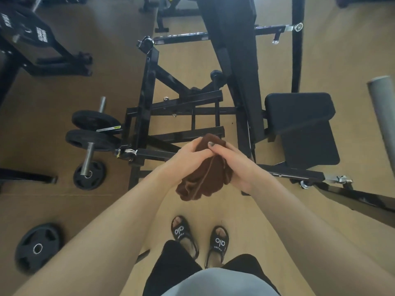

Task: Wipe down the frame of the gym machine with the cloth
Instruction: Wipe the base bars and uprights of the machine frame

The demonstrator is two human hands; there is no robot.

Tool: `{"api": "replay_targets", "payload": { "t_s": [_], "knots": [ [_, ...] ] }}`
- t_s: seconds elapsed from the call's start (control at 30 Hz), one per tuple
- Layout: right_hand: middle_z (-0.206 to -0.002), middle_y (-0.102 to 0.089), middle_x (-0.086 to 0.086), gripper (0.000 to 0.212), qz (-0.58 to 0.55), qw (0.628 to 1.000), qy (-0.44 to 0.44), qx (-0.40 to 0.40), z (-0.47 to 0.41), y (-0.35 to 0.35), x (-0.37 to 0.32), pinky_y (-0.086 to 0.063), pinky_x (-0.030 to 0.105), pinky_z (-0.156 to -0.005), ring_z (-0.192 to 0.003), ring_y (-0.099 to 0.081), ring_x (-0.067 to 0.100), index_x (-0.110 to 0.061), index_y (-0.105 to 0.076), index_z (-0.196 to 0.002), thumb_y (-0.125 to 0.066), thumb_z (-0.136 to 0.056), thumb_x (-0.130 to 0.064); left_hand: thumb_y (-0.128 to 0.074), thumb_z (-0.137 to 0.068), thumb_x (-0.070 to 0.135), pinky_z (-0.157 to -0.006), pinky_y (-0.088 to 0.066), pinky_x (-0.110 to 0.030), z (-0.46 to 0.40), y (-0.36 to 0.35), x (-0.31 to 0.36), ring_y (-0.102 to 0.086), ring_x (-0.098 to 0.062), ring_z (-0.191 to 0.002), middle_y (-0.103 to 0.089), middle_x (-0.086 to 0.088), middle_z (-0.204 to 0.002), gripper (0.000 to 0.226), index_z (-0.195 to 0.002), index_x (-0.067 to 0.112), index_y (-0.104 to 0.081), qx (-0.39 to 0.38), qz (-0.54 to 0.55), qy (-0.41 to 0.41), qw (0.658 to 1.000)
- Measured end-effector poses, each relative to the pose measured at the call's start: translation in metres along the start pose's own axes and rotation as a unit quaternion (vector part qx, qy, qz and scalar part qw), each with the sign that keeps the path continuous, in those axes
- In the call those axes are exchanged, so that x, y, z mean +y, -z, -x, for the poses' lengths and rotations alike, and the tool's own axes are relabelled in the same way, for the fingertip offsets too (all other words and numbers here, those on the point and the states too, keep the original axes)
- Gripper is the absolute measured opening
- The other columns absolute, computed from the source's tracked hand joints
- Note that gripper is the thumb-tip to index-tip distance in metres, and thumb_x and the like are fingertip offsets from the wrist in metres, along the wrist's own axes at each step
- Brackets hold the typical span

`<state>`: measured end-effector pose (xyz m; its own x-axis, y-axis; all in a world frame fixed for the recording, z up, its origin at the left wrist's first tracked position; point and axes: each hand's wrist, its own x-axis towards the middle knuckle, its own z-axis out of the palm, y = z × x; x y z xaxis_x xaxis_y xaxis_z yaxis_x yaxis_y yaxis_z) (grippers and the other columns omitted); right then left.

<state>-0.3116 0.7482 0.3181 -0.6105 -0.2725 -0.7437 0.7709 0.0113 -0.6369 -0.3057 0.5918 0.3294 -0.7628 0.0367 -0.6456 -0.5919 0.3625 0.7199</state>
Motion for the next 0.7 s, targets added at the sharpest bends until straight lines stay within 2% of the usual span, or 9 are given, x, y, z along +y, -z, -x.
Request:
{"api": "replay_targets", "payload": {
  "t_s": [0.1, 0.23, 0.3, 0.37, 0.47, 0.6, 0.7],
  "knots": [
    [-0.116, -0.070, 0.005, 0.029, -0.035, 0.999, 0.006, 0.033, -0.014, 0.004, -0.004, -0.061, 0.045, -0.087, -0.107, -0.068, 0.026, -0.031, -0.063, -0.121, -0.073, -0.094, -0.037, -0.064, -0.097, 0.036, -0.096, -0.057, -0.050, -0.015, 0.004, 0.006, -0.065, -0.025, -0.109, -0.062, -0.001, -0.121, 0.038, -0.132, 0.032, -0.050, -0.022, 0.031, 0.011, 0.999],
    [-0.114, -0.069, 0.005, 0.031, -0.032, 0.993, 0.003, 0.115, -0.044, 0.011, -0.014, -0.062, 0.044, -0.081, -0.102, -0.068, 0.026, -0.028, -0.060, -0.120, -0.075, -0.093, -0.031, -0.066, -0.097, 0.021, -0.092, -0.060, -0.040, -0.052, 0.010, 0.012, -0.066, -0.022, -0.106, -0.060, -0.002, -0.127, 0.048, -0.138, 0.028, -0.041, -0.038, -0.015, -0.030, 0.999],
    [-0.111, -0.067, 0.002, 0.034, 0.002, 0.983, 0.021, 0.182, -0.064, 0.018, -0.018, -0.061, 0.047, -0.084, -0.100, -0.067, 0.026, -0.028, -0.057, -0.122, -0.076, -0.093, -0.029, -0.066, -0.098, 0.022, -0.091, -0.059, -0.033, -0.074, 0.013, 0.008, -0.065, -0.019, -0.108, -0.057, -0.003, -0.134, 0.059, -0.146, 0.029, -0.033, -0.048, -0.031, -0.040, 0.998],
    [-0.110, -0.063, -0.005, 0.039, 0.081, 0.967, 0.055, 0.235, -0.083, 0.027, -0.022, -0.060, 0.049, -0.088, -0.103, -0.064, 0.025, -0.030, -0.055, -0.125, -0.076, -0.092, -0.029, -0.066, -0.098, 0.028, -0.089, -0.055, -0.026, -0.098, 0.017, 0.000, -0.064, -0.018, -0.112, -0.054, -0.002, -0.139, 0.064, -0.151, 0.033, -0.029, -0.042, -0.080, -0.050, 0.995],
    [-0.118, -0.057, -0.010, 0.048, 0.232, 0.926, 0.103, 0.281, -0.116, 0.042, -0.027, -0.054, 0.045, -0.101, -0.114, -0.059, 0.023, -0.029, -0.051, -0.137, -0.073, -0.095, -0.029, -0.062, -0.099, 0.035, -0.082, -0.048, -0.020, -0.137, 0.022, -0.021, -0.061, -0.015, -0.118, -0.055, 0.004, -0.142, 0.061, -0.151, 0.036, -0.030, -0.004, -0.197, -0.088, 0.976],
    [-0.136, -0.058, 0.000, 0.053, 0.324, 0.880, 0.150, 0.314, -0.167, 0.060, -0.031, -0.051, 0.044, -0.105, -0.122, -0.057, 0.026, -0.035, -0.044, -0.146, -0.066, -0.099, -0.021, -0.051, -0.103, 0.041, -0.080, -0.052, -0.024, -0.181, 0.022, -0.058, -0.064, -0.012, -0.108, -0.060, 0.008, -0.138, 0.050, -0.151, 0.038, -0.035, 0.033, -0.316, -0.128, 0.940],
    [-0.141, -0.051, 0.007, 0.062, 0.485, 0.807, 0.160, 0.296, -0.205, 0.078, -0.030, -0.053, 0.049, -0.102, -0.125, -0.054, 0.032, -0.042, -0.035, -0.150, -0.064, -0.100, -0.020, -0.045, -0.105, 0.043, -0.080, -0.057, -0.029, -0.201, 0.012, -0.084, -0.067, -0.012, -0.094, -0.066, 0.006, -0.124, 0.043, -0.147, 0.033, -0.043, 0.065, -0.364, -0.137, 0.919]
  ]
}}
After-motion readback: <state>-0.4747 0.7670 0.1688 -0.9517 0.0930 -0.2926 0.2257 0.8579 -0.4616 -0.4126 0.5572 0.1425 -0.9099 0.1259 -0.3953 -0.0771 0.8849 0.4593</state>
